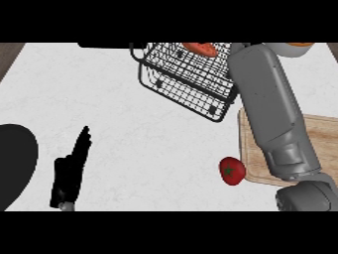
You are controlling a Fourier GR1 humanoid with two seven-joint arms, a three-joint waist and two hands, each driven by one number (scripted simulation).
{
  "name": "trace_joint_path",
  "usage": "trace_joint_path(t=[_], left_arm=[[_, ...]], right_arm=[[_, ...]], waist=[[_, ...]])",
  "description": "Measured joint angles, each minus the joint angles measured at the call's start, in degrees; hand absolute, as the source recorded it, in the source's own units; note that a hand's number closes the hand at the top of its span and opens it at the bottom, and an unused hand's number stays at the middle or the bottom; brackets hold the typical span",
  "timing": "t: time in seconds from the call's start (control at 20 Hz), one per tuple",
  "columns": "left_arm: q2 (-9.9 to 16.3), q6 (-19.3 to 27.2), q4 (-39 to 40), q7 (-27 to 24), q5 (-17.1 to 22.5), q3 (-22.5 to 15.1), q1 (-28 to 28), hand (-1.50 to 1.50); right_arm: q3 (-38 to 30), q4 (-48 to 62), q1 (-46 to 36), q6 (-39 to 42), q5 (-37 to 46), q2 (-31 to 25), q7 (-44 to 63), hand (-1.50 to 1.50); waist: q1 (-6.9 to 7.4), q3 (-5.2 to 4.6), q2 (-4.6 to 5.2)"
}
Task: Pick the sweet potato from the cutting board and place it in the tiered basket
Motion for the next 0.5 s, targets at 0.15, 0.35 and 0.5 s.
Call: trace_joint_path(t=[0.15, 0.35, 0.5], left_arm=[[0.1, -0.1, -0.2, 0.2, 0.1, 0.0, 0.2, 0.00], [0.6, -0.6, 0.8, -0.8, 0.8, 1.2, 0.2, 0.00], [0.3, 0.1, 0.3, -0.1, 0.4, 1.1, 0.6, 0.00]], right_arm=[[-1.8, 0.5, -0.1, -3.7, -4.6, 0.0, -4.1, -1.50], [-2.9, -2.7, 0.6, -9.0, -6.1, -0.7, -7.1, -1.50], [-3.6, -6.1, 1.6, -12.7, -5.0, -2.9, -5.3, -1.50]], waist=[[-0.04, 0.02, -0.09], [-0.80, 0.11, -0.22], [-1.59, 0.11, -0.48]])
